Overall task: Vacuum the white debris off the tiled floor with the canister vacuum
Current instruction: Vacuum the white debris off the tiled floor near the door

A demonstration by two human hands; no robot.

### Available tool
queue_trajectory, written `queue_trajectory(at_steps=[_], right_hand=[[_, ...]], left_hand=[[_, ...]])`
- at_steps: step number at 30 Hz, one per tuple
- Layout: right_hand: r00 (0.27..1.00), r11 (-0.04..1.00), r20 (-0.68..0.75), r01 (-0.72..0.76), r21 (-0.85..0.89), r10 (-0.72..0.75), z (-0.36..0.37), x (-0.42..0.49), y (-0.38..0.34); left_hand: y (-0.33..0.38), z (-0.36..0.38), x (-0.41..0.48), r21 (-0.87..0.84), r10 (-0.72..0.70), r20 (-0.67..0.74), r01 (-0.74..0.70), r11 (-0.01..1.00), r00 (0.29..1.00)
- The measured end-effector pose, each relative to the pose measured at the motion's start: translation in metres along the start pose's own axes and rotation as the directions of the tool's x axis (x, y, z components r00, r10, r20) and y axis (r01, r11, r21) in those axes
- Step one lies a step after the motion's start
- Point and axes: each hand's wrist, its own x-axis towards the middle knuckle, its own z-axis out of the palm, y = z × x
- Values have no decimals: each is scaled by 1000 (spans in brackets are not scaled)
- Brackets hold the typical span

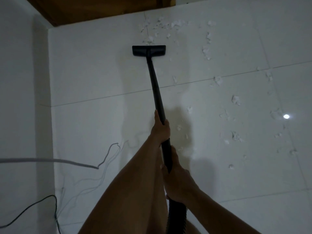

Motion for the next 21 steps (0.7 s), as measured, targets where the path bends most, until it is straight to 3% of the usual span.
queue_trajectory(at_steps=[9, 21], right_hand=[[1000, 1000, 5, 0, 6, 0, -5, 27, -35], [999, 998, 8, -45, 49, 44, -4, 7, -33]], left_hand=[[11, -22, 38, -50, 21, -10, -21, 999, 1000], [11, -20, 13, -32, 12, -21, -13, 999, 1000]])
